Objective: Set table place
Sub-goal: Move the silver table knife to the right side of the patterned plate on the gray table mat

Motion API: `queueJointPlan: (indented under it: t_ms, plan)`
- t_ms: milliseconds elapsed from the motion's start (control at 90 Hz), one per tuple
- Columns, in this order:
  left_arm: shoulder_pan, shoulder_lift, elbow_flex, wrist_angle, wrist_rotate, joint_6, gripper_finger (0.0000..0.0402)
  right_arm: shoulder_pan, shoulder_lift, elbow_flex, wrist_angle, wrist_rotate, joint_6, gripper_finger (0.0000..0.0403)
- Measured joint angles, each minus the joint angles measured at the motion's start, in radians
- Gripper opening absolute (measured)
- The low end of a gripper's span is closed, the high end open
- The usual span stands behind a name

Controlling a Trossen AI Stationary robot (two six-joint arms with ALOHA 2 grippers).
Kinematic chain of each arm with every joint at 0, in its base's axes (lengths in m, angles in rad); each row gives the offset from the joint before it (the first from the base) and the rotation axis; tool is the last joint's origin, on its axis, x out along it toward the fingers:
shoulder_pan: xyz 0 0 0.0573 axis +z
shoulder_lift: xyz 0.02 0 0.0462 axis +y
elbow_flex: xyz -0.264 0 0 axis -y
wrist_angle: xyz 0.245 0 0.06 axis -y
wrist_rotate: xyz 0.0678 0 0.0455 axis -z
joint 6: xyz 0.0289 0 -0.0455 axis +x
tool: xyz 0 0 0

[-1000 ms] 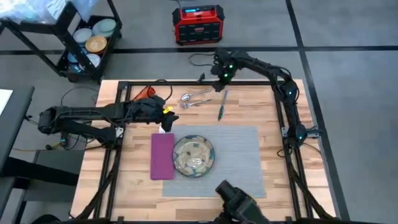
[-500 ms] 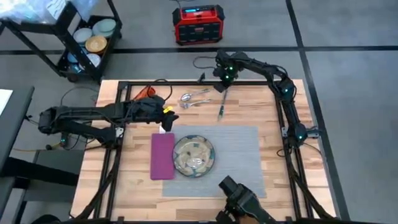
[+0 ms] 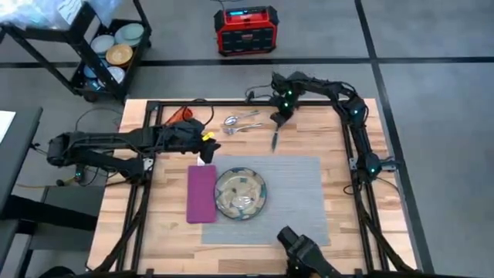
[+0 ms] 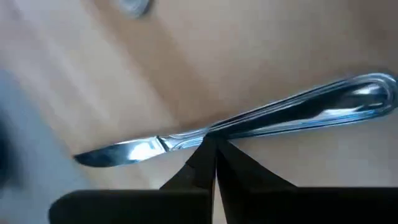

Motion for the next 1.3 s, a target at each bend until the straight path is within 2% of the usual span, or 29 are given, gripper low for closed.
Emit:
queueJointPlan:
  t_ms: [89, 211, 300, 411, 489, 600, 711, 900, 1022, 1100, 1211, 1300]
  plan:
    - [0.0, 0.0, 0.0, 0.004, 0.0, -0.004, 0.0162, 0.04, -0.07, -0.1, -0.028, -0.055, -0.024, 0.0]
    - [0.0, 0.0, 0.0, 0.006, 0.0, -0.004, 0.0162, 0.101, -0.227, -0.181, 0.122, -0.021, 0.015, 0.0]
    - [0.0, 0.0, 0.0, 0.004, 0.0, 0.001, 0.0162, 0.109, -0.288, -0.205, 0.2, 0.009, 0.055, 0.0]
    - [0.0, 0.0, 0.0, 0.004, 0.0, 0.009, 0.0162, 0.106, -0.325, -0.207, 0.235, 0.09, 0.11, 0.0]
    - [0.0, 0.0, 0.0, 0.003, -0.001, 0.01, 0.0162, 0.094, -0.329, -0.214, 0.191, 0.102, 0.114, 0.0]
    - [0.0, 0.0, 0.0, -0.002, -0.001, 0.008, 0.0162, 0.087, -0.33, -0.278, 0.141, 0.132, 0.083, 0.0]
    - [0.0, 0.0, 0.0, -0.003, -0.001, 0.008, 0.0162, 0.076, -0.338, -0.363, 0.167, 0.202, 0.067, 0.0]
    - [0.0, 0.0, 0.0, -0.004, -0.001, 0.013, 0.0162, 0.047, -0.326, -0.474, 0.265, 0.183, 0.095, 0.0]
    - [0.0, 0.0, 0.0, -0.005, -0.001, 0.014, 0.0162, 0.054, -0.345, -0.513, 0.198, 0.13, 0.112, 0.0]
    - [0.0, 0.0, 0.0, -0.007, -0.001, 0.015, 0.0162, 0.09, -0.405, -0.547, 0.131, 0.123, 0.11, 0.0]
    - [0.0, 0.0, 0.0, -0.016, -0.001, 0.015, 0.0162, 0.145, -0.53, -0.566, 0.151, 0.11, 0.108, 0.0]
    - [0.0, 0.0, 0.0, -0.024, -0.001, 0.015, 0.0162, 0.171, -0.582, -0.591, 0.18, 0.132, 0.123, 0.0]
